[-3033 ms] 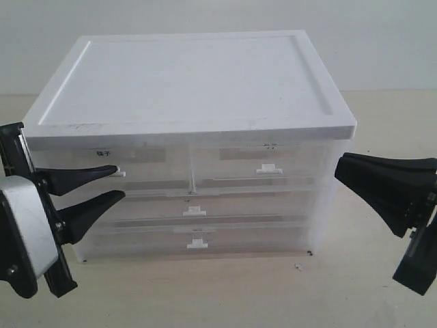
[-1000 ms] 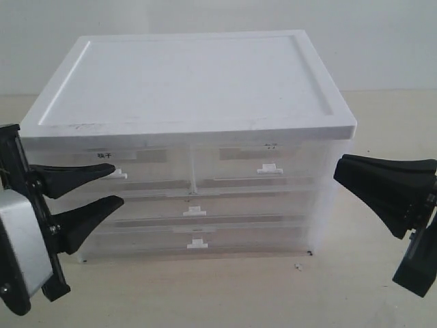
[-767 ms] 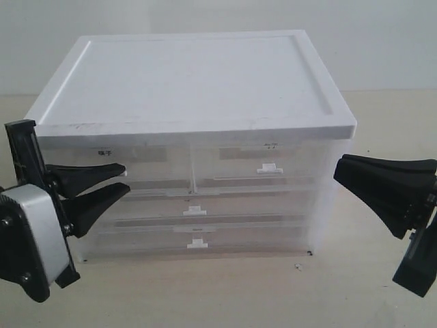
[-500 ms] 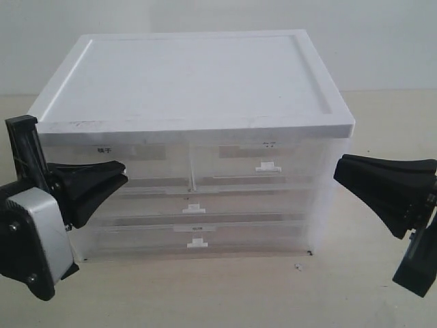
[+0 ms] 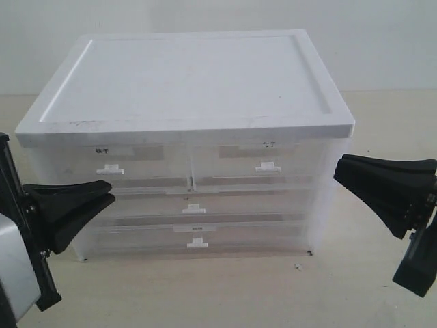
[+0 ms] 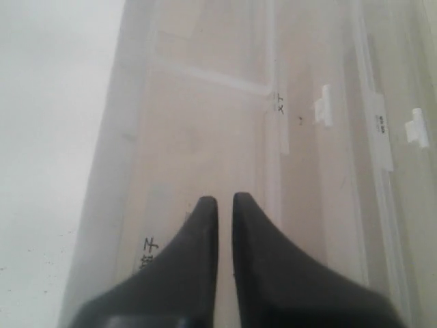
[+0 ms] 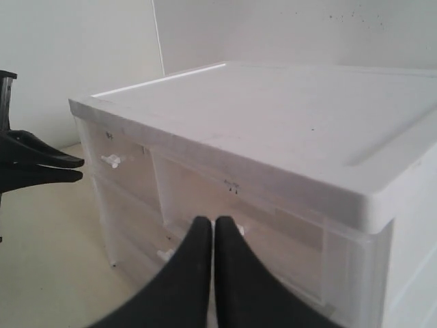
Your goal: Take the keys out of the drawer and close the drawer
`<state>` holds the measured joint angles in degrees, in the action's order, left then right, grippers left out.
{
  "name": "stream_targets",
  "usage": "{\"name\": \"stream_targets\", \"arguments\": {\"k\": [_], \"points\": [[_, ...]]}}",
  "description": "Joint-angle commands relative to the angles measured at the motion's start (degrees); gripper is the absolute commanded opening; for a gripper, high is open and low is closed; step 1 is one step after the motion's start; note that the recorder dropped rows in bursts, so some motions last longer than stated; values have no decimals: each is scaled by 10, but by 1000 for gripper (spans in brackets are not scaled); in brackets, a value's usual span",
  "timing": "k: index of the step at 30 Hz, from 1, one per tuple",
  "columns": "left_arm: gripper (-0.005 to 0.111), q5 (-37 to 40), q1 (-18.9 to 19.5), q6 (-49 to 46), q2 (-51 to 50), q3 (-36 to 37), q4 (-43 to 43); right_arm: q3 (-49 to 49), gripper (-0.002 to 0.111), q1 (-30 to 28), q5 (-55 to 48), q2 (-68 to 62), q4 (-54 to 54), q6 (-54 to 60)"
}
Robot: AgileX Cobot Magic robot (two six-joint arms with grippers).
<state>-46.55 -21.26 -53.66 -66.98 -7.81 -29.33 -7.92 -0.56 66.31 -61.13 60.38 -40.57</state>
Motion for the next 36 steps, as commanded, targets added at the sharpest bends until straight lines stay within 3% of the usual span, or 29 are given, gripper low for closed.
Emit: {"name": "stream_targets", "arguments": {"k": [1,7,13,18,23,25,28,29,33,36], "points": [[5,10,-1,5,3,-4,4,-2,0,2,3,-1,4,2],[5,-28,-1,102,-12,-21,-32,-2,0,2,3,-1,4,2],[5,-107,-1,478,2,-100,-112,-2,0,2,3,-1,4,2],[5,-24,-1,791,55,-175,-195,-2,0,2,2,-1,4,3],[5,28,-1,1023,69,-243,-244,-2,0,2,2,-1,4,3],[5,152,-1,1129,65,-307,-385,-2,0,2,4,-1,4,3],[5,228,-1,1391,51,-401,-659,-2,0,2,1,-1,4,2],[5,235,-1,1450,48,-428,-706,-2,0,2,1,-1,4,2],[5,268,-1,1414,45,-481,-706,-2,0,2,1,-1,4,2],[5,283,-1,1324,46,-498,-706,-2,0,2,1,-1,4,2]]}}
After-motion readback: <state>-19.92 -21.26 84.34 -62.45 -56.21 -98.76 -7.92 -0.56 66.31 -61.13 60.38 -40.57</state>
